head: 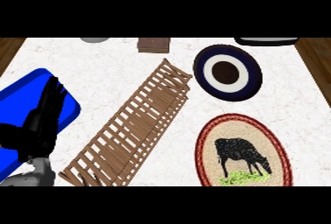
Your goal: Pick the can from the placemat and place it in the tiered shelf
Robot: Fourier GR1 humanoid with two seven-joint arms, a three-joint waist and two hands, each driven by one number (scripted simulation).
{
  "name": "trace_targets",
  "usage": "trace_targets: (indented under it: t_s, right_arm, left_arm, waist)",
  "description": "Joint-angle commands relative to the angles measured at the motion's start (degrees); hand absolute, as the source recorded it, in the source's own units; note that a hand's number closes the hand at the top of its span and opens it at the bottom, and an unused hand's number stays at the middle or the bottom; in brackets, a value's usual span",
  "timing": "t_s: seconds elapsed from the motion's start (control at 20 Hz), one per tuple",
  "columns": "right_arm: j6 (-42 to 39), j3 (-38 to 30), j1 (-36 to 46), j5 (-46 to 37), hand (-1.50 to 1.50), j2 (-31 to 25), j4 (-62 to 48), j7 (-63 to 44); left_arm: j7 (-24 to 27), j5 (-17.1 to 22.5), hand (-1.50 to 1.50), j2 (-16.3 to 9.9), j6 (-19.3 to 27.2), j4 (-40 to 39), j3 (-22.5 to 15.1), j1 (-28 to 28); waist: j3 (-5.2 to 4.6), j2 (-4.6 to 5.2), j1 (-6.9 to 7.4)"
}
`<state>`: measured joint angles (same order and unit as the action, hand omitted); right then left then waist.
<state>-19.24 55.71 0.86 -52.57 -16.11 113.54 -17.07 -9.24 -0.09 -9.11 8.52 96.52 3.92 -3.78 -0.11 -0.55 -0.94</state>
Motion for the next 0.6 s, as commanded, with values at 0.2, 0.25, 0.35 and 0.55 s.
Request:
trace_targets:
  t_s: [0.2,0.25,0.35,0.55]
  right_arm:
    - [1.8,-3.6,-7.3,6.4,1.5,6.7,17.4,-4.4]
    - [3.8,-5.3,-7.0,5.6,1.5,6.0,18.1,-3.1]
    - [4.5,-7.2,-7.6,5.0,1.5,4.5,19.8,-2.9]
    - [-3.1,-13.0,-3.3,5.8,1.5,5.9,27.3,-10.3]
  left_arm:
    - [0.3,1.3,0.0,-1.7,-1.2,0.6,2.1,1.6]
    - [-0.5,-0.2,0.0,-0.5,0.4,1.2,0.8,0.9]
    - [-0.7,0.9,0.0,-1.1,-0.3,0.1,2.0,0.3]
    - [-1.0,0.6,0.0,-1.5,-0.9,2.6,1.2,1.0]
  waist:
    - [-0.03,-0.06,-0.76]
    - [0.04,-0.18,-1.28]
    - [0.0,-0.05,-1.4]
    - [-0.03,0.19,0.22]
